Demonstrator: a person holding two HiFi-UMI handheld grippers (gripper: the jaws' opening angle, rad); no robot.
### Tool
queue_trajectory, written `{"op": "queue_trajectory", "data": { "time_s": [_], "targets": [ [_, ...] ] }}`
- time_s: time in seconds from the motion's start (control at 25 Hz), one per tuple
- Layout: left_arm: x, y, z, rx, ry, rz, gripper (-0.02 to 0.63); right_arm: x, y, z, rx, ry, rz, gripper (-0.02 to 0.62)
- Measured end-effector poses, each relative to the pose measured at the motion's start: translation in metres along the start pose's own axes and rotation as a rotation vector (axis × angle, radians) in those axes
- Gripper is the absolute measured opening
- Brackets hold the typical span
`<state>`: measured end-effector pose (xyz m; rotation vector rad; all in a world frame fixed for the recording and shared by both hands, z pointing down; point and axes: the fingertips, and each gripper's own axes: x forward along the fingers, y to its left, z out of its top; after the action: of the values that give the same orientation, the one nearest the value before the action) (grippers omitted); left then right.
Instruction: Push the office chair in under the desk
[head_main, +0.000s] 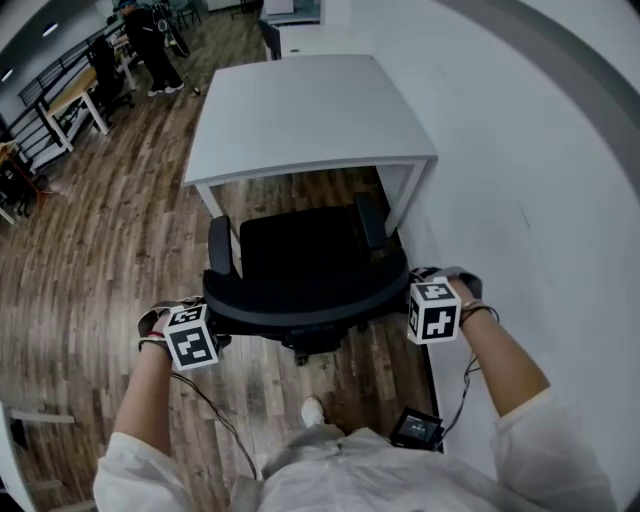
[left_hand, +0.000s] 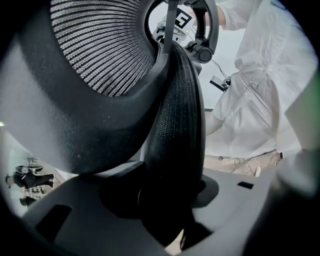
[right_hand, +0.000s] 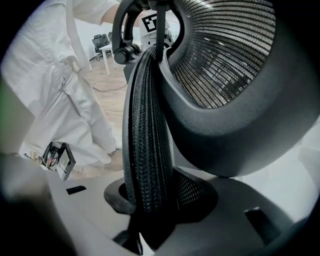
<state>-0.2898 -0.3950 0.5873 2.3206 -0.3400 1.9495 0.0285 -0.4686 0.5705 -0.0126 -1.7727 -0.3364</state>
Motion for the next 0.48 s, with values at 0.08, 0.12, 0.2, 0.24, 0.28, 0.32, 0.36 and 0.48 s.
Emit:
{"op": "queue_trajectory", "data": {
  "time_s": [0.08, 0.12, 0.2, 0.24, 0.28, 0.32, 0.36, 0.48],
  "targets": [
    [0.000, 0.009, -0.002, 0.005, -0.003, 0.007, 0.181, 0.002, -0.006, 0.002, 0.005, 0.001, -0.001, 0.147],
    [0.000, 0.013, -0.002, 0.008, -0.005, 0.014, 0.181, 0.002, -0.009, 0.003, 0.008, 0.001, -0.003, 0.146],
    [0.001, 0.023, -0.002, 0.015, -0.006, 0.032, 0.169, 0.004, -0.015, 0.003, 0.014, 0.000, -0.007, 0.146],
    [0.001, 0.027, -0.002, 0.020, -0.008, 0.039, 0.164, 0.005, -0.018, 0.003, 0.017, 0.000, -0.010, 0.146],
    [0.002, 0.030, -0.002, 0.023, -0.010, 0.045, 0.161, 0.006, -0.020, 0.003, 0.020, 0.000, -0.012, 0.146],
    [0.003, 0.033, -0.002, 0.025, -0.012, 0.050, 0.160, 0.007, -0.023, 0.003, 0.022, 0.000, -0.015, 0.147],
    [0.004, 0.037, -0.003, 0.027, -0.013, 0.054, 0.156, 0.008, -0.026, 0.004, 0.023, 0.000, -0.017, 0.146],
    [0.003, 0.048, -0.005, 0.031, -0.015, 0.062, 0.153, 0.009, -0.036, 0.006, 0.023, 0.000, -0.023, 0.146]
  ]
}}
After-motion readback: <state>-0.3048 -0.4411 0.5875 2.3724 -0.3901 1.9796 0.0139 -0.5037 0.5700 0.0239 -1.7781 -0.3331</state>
